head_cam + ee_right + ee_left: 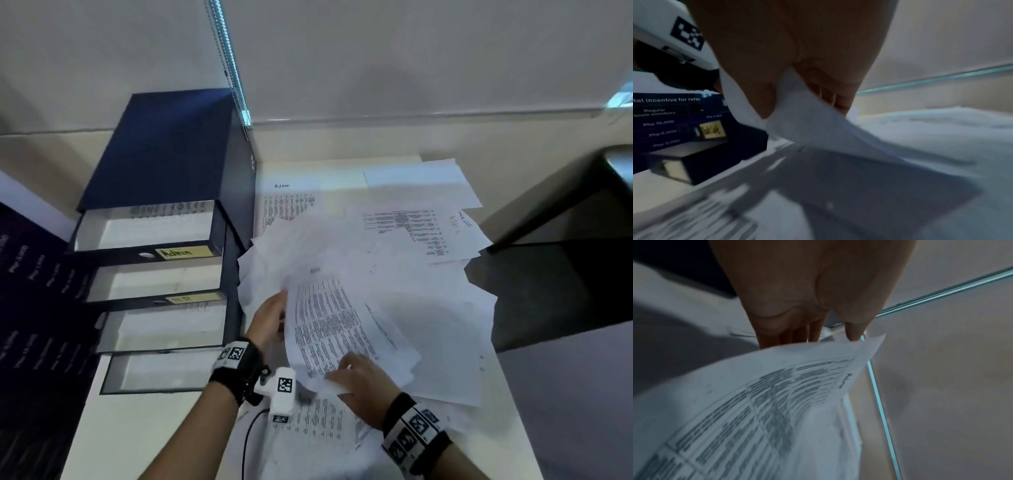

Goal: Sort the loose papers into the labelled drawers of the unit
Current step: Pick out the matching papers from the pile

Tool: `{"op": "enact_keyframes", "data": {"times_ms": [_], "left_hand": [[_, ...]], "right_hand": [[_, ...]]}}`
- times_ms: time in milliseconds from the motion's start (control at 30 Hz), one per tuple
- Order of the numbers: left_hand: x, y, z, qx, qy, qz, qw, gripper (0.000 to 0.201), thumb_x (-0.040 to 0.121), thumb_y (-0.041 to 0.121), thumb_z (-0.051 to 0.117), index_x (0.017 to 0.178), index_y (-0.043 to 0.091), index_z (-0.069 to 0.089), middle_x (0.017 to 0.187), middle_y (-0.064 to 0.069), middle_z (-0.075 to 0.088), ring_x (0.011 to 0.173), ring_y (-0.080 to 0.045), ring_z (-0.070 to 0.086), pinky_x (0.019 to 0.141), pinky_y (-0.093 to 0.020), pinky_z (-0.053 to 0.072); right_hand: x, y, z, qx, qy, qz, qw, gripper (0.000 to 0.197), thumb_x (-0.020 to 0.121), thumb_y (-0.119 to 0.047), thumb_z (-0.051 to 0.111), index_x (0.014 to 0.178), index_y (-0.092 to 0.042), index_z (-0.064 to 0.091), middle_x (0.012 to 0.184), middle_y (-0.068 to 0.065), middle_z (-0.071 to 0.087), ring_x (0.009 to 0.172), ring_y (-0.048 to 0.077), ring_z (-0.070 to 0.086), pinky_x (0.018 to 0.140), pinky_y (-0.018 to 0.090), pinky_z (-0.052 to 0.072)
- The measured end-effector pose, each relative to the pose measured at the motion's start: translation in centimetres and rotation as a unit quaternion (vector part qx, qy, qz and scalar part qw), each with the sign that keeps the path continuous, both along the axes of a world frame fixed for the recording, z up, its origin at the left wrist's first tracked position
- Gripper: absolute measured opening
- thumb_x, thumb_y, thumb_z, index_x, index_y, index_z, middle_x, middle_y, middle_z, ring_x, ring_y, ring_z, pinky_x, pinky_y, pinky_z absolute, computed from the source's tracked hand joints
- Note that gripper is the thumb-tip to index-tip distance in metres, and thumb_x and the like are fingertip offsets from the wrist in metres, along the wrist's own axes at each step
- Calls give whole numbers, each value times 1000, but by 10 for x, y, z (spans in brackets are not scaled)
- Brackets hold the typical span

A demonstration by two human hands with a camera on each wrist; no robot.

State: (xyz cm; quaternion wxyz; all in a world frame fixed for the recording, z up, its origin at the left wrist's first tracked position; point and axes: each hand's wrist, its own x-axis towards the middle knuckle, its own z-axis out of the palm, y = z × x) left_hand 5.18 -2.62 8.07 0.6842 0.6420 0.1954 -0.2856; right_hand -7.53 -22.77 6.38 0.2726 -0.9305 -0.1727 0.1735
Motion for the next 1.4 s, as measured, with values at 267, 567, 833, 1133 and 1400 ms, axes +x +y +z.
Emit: {"op": "enact_keyframes", "data": {"times_ms": [267, 567, 833, 1133, 1400], "left_hand": [[-52, 22, -102, 180, 39, -45, 982, 41, 81, 27, 78, 113, 5, 68, 108, -14, 74, 90, -27, 72, 89, -44, 58], [-56, 6, -74, 189, -37, -17, 981, 44, 66, -14, 83, 105, 0, 67, 64, 5, 54, 58, -5, 52, 59, -16, 49], [-42, -8, -31, 158, -87, -28, 983, 92, 53, 82, 75, 110, 9, 66, 105, -4, 74, 98, -18, 70, 90, -32, 57], [-4, -2, 102, 35, -352, 48, 934, 35, 78, 12, 83, 109, 11, 69, 100, 4, 77, 99, -9, 71, 82, -20, 56], [-17, 1, 79, 95, -311, 19, 945, 20, 89, 22, 73, 74, 20, 61, 58, 16, 61, 55, 3, 54, 59, -13, 42]], "right_hand": [[5, -41, -28, 22, 61, -284, 957, 103, 51, -101, 38, 118, -30, 69, 129, 0, 52, 123, 17, 47, 109, 33, 36], [22, -52, -35, 56, 169, -459, 870, 115, 66, -59, 80, 152, -7, 23, 148, 21, 29, 134, 34, 40, 108, 43, 37], [40, -53, -18, 80, 112, -392, 910, 30, 73, -45, 81, 87, -21, 70, 92, 0, 69, 87, 19, 62, 73, 23, 48], [68, -50, 104, 419, -112, -355, 828, 45, 78, -7, 79, 117, -16, 59, 114, -1, 71, 109, 16, 66, 92, 27, 52], [58, -31, 51, 215, -75, -381, 896, 36, 84, -18, 76, 117, -13, 62, 103, -5, 67, 100, 20, 66, 86, 34, 52]]}}
